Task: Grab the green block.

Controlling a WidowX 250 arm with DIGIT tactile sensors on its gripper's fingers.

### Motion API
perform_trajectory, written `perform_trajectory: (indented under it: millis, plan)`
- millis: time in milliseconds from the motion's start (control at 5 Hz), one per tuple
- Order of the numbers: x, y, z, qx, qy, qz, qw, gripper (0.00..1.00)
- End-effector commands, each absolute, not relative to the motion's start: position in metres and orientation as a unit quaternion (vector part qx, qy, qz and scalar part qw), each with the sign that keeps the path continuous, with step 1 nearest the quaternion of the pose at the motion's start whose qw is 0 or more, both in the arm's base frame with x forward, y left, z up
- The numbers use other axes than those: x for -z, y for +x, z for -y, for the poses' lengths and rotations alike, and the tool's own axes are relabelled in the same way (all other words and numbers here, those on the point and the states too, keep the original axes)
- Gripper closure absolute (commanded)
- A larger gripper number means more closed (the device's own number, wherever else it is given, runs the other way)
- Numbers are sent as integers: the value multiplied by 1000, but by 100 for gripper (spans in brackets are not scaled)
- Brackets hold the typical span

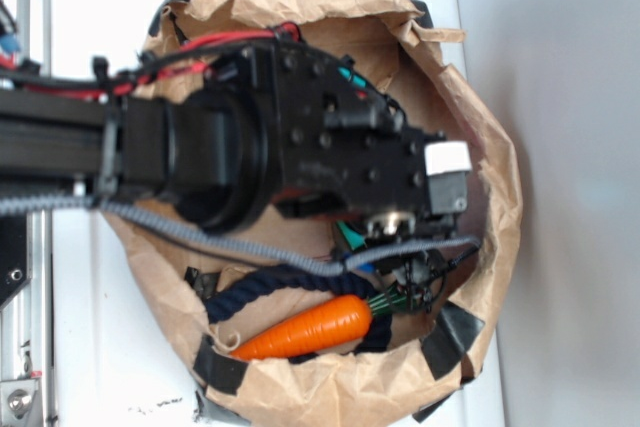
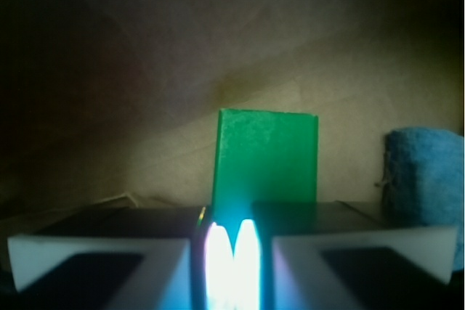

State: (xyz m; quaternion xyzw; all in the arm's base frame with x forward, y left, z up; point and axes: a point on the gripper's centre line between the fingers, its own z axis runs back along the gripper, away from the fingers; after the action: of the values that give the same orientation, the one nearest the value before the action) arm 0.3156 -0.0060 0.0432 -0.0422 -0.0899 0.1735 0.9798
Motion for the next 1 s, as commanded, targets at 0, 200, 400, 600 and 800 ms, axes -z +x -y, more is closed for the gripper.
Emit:
perform_trajectory:
  millis: [0,200,400,600,800]
  plan:
    - [-71,322,-18,-134,-43,116,983,0]
    - [-67,319,-21,-98,-52,81,991,0]
    - [-64,317,-20,-87,-57,67,992,0]
    - [-55,312,-15,-84,-49,76,992,0]
    - [-50,312,-8,-89,-49,70,992,0]
